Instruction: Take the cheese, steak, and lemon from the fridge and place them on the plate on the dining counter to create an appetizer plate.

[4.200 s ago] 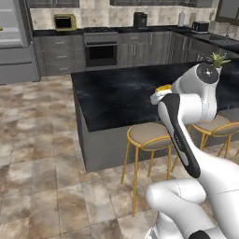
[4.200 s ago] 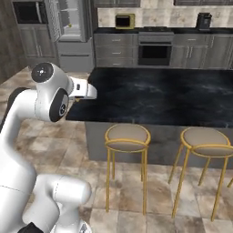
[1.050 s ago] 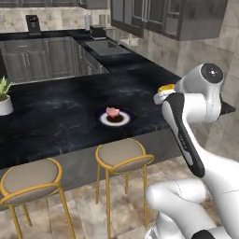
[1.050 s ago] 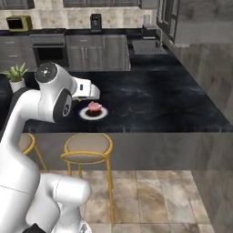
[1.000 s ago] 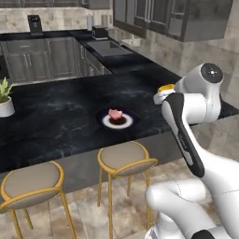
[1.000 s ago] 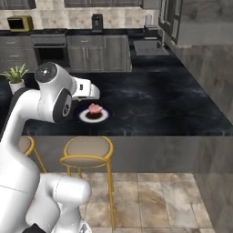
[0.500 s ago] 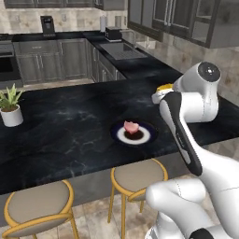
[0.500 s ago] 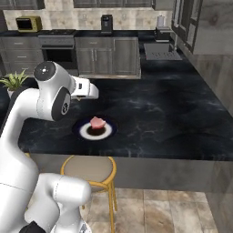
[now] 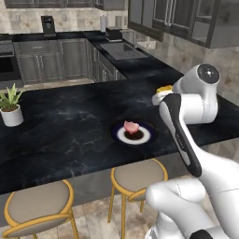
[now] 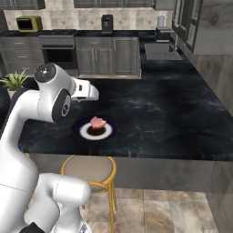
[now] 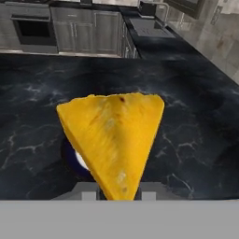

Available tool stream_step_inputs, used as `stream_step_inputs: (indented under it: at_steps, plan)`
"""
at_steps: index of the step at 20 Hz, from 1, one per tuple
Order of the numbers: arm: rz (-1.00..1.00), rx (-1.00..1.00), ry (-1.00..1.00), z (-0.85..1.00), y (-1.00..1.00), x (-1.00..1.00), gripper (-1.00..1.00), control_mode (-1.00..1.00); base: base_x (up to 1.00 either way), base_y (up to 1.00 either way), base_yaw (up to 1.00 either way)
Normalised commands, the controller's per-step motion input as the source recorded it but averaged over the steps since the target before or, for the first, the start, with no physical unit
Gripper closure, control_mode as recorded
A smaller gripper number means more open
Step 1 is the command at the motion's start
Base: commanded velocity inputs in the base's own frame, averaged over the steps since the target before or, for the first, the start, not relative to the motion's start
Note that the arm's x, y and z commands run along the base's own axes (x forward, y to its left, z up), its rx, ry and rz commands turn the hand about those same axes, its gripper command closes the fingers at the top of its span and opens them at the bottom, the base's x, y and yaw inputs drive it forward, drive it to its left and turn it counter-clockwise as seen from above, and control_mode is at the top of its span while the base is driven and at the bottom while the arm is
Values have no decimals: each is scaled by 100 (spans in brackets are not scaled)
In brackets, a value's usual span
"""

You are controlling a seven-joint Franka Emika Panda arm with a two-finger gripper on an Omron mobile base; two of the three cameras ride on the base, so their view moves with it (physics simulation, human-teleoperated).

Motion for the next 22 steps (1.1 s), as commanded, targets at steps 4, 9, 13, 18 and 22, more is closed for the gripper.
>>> stream_step_inputs:
  at_steps: [4,9,13,18,22]
  plan:
    - [2,0,17,-16,-18,0,100,-100,0,0,0]
    - [12,-1,28,-29,-30,0,100,-100,0,0,0]
    - [28,-6,42,-50,-21,0,100,-100,0,0,0]
    - [27,-6,40,-47,-2,9,100,-100,0,0,0]
    - [14,-6,33,-31,2,31,100,-100,0,0,0]
